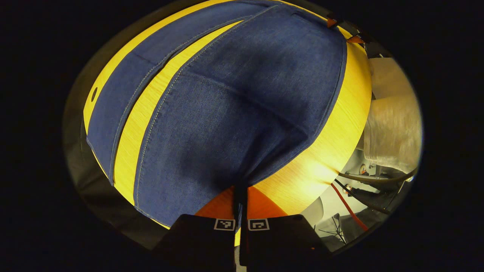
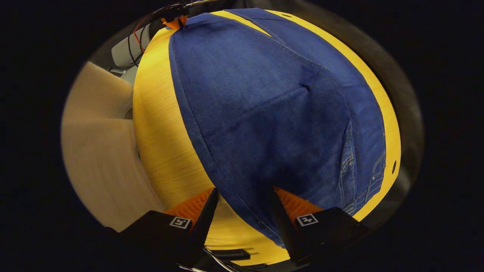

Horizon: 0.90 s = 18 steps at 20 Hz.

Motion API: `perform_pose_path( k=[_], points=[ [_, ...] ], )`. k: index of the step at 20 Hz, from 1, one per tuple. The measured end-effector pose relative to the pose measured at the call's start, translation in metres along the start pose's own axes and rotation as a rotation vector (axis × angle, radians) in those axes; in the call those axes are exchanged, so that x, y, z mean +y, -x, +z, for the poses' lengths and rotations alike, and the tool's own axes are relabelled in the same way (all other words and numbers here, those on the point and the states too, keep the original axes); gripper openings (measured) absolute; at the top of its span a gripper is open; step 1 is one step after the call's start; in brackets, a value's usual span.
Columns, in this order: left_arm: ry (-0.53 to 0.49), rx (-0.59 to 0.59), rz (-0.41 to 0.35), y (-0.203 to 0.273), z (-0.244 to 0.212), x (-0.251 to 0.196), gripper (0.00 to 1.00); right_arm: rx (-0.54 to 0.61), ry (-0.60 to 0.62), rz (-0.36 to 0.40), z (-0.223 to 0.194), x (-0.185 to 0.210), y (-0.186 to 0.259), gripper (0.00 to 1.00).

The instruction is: Grasp the waist and the cuffs of the jeans and fold them to make the two legs overlap; first hold the waist and fold one-third of the jeans toward the cuffs, then hold the cuffs and fold the remaining one-third in the same direction to finish folding.

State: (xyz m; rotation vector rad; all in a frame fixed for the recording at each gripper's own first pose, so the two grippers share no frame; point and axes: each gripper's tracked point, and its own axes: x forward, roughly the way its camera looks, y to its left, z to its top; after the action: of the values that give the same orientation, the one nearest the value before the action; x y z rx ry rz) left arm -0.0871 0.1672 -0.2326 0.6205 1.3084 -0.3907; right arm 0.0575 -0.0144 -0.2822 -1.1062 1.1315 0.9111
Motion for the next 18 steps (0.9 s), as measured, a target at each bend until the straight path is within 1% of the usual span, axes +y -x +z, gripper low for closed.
perform_pose_path(
  k=[3,6,8,9,12,14,15,18],
  points=[
    [0.008,0.022,-0.017,0.001,0.0,0.0,0.0,0.018,-0.02,-0.006,0.002,-0.002,-0.002,0.77],
    [0.008,0.019,-0.022,0.001,0.001,0.0,0.0,0.042,-0.057,-0.02,0.005,-0.005,0.0,0.56],
    [0.011,0.001,-0.019,0.001,0.002,-0.001,0.0,0.059,-0.077,-0.033,0.009,-0.007,0.001,0.34],
    [0.011,-0.013,-0.016,0.0,0.002,-0.001,0.0,0.066,-0.086,-0.04,0.013,-0.009,0.001,0.3],
    [-0.001,-0.046,-0.005,0.0,0.003,-0.001,0.0,0.086,-0.132,-0.092,0.013,-0.013,0.002,0.11],
    [-0.007,-0.045,-0.012,0.001,0.002,-0.002,0.0,0.087,-0.141,-0.129,0.015,-0.013,0.011,0.06],
    [-0.01,-0.042,-0.02,0.001,0.001,-0.001,0.0,0.085,-0.136,-0.141,0.012,-0.015,0.004,0.04],
    [-0.006,-0.03,-0.06,0.002,0.0,-0.002,0.0,0.111,-0.161,-0.177,0.007,-0.02,0.005,0.04]
  ],
)
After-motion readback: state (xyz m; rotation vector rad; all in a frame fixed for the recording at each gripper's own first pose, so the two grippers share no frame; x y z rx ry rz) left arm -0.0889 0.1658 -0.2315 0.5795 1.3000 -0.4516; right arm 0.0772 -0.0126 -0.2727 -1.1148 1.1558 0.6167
